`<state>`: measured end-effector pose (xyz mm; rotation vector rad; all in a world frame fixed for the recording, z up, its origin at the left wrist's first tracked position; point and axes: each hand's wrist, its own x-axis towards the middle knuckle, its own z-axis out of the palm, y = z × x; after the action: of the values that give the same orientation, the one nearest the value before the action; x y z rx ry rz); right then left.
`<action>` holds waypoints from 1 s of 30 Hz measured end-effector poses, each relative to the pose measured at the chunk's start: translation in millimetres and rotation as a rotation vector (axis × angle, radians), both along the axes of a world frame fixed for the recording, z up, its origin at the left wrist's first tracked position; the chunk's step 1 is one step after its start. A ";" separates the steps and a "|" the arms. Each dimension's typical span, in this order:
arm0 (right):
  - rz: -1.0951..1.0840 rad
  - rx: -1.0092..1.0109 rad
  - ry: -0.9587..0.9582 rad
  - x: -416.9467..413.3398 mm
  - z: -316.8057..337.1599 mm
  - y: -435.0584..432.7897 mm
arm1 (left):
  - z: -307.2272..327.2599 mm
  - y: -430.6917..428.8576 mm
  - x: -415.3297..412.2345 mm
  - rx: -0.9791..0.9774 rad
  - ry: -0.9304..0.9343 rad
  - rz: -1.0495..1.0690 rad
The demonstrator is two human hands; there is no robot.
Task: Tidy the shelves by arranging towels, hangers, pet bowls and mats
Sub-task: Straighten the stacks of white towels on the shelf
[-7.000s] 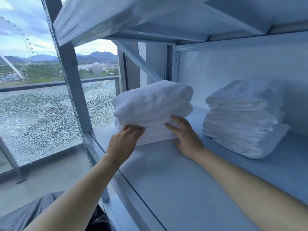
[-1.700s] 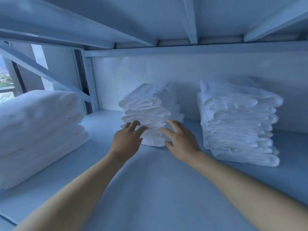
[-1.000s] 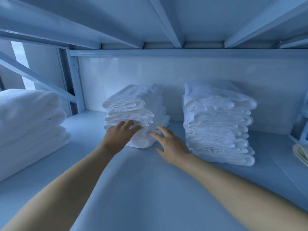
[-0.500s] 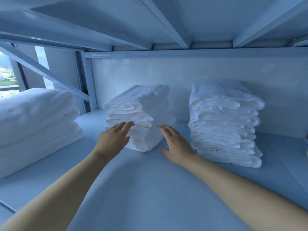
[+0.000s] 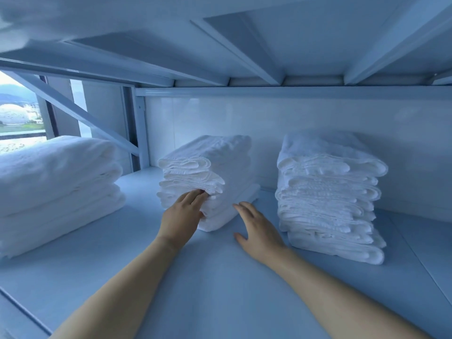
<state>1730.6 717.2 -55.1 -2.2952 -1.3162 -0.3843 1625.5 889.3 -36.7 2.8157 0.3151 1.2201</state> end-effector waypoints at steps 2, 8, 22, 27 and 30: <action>0.009 0.002 0.000 0.4 -0.4 0.1 | 2.6 -2.7 -1.0 0.030 -0.011 0.015; 0.042 0.000 -0.015 -2.3 4.2 7.0 | 12.3 -3.1 -13.3 0.012 0.032 0.057; 0.067 0.015 -0.003 -33.7 7.8 26.4 | 13.2 14.7 -111.9 0.037 0.059 0.036; 0.083 0.023 -0.023 -52.4 6.5 38.8 | 15.7 26.6 -148.8 0.041 0.114 -0.022; 0.083 0.032 -0.004 -53.3 5.9 38.4 | 17.9 31.4 -156.7 0.047 0.092 -0.058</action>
<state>1677.4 755.5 -49.2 -2.2067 -1.3917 -0.3805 1468.8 920.7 -18.8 2.9047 0.2103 1.1033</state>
